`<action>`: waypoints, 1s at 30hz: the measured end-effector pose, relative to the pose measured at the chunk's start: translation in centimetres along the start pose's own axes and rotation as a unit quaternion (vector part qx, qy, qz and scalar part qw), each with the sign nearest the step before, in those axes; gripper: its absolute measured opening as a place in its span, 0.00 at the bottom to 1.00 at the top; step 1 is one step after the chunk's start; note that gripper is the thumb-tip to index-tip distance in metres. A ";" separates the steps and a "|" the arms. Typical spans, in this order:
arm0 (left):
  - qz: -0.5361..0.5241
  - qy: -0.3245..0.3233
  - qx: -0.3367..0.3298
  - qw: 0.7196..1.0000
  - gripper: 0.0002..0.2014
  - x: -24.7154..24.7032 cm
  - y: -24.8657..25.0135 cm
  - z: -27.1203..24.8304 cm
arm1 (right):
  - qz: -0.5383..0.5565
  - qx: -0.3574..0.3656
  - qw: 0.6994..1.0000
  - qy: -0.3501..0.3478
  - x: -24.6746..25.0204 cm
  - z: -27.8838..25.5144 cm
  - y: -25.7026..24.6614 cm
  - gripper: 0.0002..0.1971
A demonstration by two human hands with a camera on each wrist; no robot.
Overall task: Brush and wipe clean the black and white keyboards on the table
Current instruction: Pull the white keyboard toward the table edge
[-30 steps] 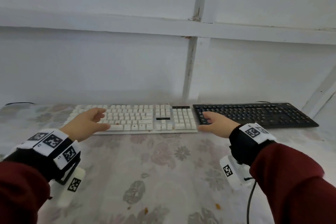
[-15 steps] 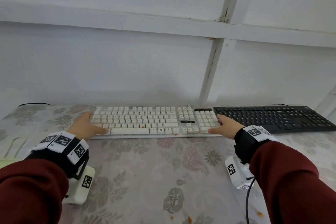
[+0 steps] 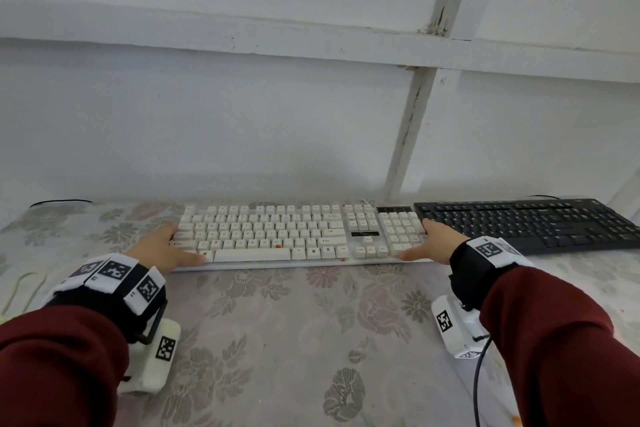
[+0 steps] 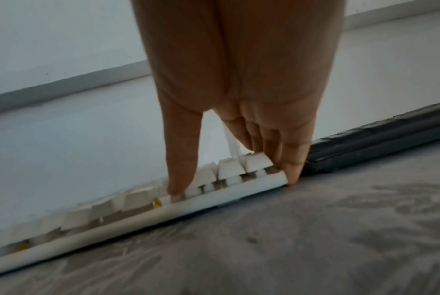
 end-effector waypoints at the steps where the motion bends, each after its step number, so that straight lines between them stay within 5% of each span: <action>1: 0.002 0.001 0.006 1.000 0.45 -0.1 -0.1 0.2 | 0.005 0.000 1.000 -0.002 0.0 0.2 0.1 0.17; 11: 0.010 0.017 0.028 0.999 0.38 0.4 1.5 -2.3 | 0.053 -0.003 0.999 0.008 0.1 0.0 0.9 0.11; 16: 0.010 0.041 0.029 0.999 0.30 0.7 1.9 -4.5 | 0.054 -0.001 0.998 0.022 0.1 -0.7 2.0 0.31; 22: 0.008 0.037 0.032 0.999 0.35 1.0 1.4 -7.4 | 0.100 0.007 0.995 0.016 1.7 -3.0 3.4 0.19; 30: 0.002 0.046 0.050 0.998 0.41 0.3 0.5 -13.9 | 0.111 0.016 0.994 0.012 2.6 -7.5 7.4 0.25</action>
Point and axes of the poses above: each hand's wrist, its own z-axis towards the middle knuckle, its own x-axis out of the back of the hand, y = z × x, the point moved 4 cm from there along z, towards the middle knuckle, and after that the axes turned 15 degrees about y, right-handed, at the moved point
